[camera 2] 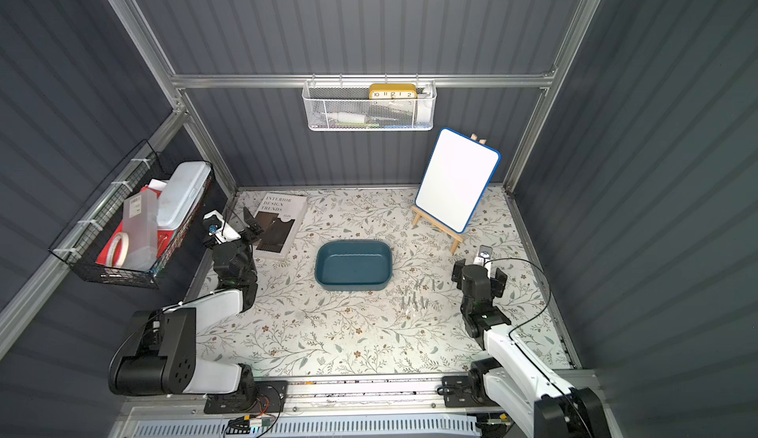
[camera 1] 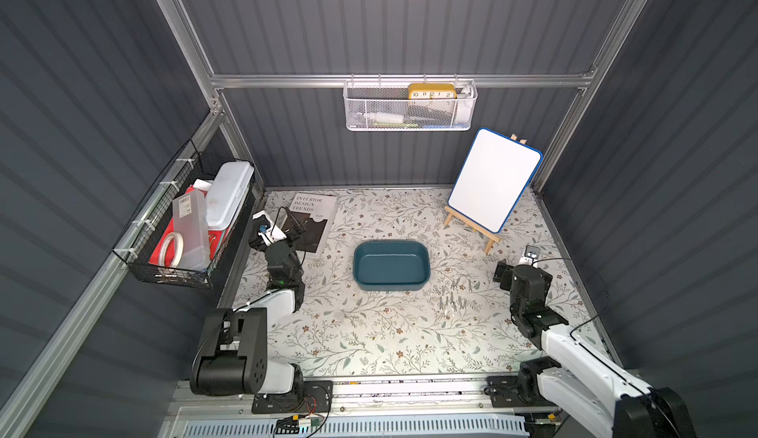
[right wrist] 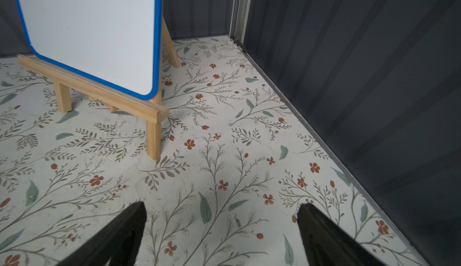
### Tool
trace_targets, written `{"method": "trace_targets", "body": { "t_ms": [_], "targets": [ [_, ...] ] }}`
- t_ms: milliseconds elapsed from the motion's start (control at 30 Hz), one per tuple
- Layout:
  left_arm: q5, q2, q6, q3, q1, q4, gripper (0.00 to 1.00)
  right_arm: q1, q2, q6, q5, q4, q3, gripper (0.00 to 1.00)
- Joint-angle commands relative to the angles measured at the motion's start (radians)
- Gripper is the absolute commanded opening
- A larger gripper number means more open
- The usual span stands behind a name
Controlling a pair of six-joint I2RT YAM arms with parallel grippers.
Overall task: Take out the screws from the storage box
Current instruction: Reset both arms
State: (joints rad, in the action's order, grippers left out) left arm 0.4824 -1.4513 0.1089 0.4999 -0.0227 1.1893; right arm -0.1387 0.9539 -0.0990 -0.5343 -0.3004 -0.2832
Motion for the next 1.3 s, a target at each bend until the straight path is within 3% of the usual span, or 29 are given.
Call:
{"method": "trace_targets", "body": {
  "t_ms": [0,167,400,567,667,767,933,1133,1267],
  "targets": [
    [-0.082,-0.019,0.024,0.001,0.038,0.129,0.99,0.056,0.063,-0.04,0.098,-0.163,0.022,0.99],
    [-0.221,-0.059,0.08,-0.005,0.16,0.248,0.99,0.134,0.144,-0.063,0.206,-0.262,0.01,0.99],
    [-0.611,-0.218,-0.005,0.104,0.204,0.295,0.99,0.169,0.336,-0.02,0.381,-0.328,-0.089,0.99],
    [-0.626,-0.231,-0.008,0.072,0.204,0.364,1.0,0.178,0.448,0.002,0.411,-0.454,-0.099,0.99],
    [-0.726,-0.227,-0.059,0.057,0.204,0.377,0.99,0.18,0.539,0.004,0.435,-0.556,-0.093,0.99],
    [-0.725,-0.23,-0.057,0.063,0.204,0.372,1.0,0.18,0.616,0.026,0.48,-0.699,-0.078,0.99],
    [-0.719,-0.23,-0.055,0.069,0.204,0.361,0.99,0.18,0.564,0.022,0.488,-0.532,-0.114,0.99],
    [-0.848,-0.292,-0.113,0.225,0.204,0.127,0.99,0.18,0.582,0.028,0.492,-0.58,-0.108,0.99],
    [-0.825,-0.317,-0.104,0.27,0.204,0.073,0.99,0.18,0.582,0.028,0.492,-0.579,-0.108,0.99]
  ]
}}
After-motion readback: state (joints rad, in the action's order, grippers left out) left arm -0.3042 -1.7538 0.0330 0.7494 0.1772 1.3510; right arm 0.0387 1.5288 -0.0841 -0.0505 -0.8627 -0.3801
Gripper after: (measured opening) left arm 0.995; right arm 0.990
